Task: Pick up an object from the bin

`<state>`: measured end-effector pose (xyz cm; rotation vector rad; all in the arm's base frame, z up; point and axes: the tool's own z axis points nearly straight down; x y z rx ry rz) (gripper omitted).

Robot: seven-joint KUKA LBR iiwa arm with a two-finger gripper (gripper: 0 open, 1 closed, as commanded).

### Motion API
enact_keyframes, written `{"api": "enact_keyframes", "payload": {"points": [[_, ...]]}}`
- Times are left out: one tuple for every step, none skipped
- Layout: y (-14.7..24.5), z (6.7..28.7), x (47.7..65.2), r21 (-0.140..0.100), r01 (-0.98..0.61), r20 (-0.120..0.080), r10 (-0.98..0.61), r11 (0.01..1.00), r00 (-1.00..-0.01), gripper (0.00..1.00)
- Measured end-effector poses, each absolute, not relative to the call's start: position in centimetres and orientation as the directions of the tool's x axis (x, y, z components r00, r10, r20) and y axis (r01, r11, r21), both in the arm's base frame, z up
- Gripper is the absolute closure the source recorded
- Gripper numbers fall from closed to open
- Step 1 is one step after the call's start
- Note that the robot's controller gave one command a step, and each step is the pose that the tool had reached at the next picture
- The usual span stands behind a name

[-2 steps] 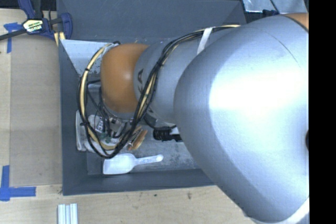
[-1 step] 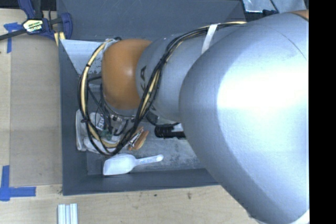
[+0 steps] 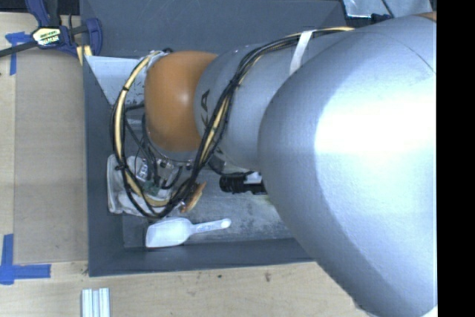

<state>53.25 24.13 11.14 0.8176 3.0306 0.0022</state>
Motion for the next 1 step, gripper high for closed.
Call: {"api": "enact_keyframes", "payload": {"points": [[24.09,11.82,53.22,0.001,0.503,-0.001,0.503,0.864,-0.864,1.0]]}}
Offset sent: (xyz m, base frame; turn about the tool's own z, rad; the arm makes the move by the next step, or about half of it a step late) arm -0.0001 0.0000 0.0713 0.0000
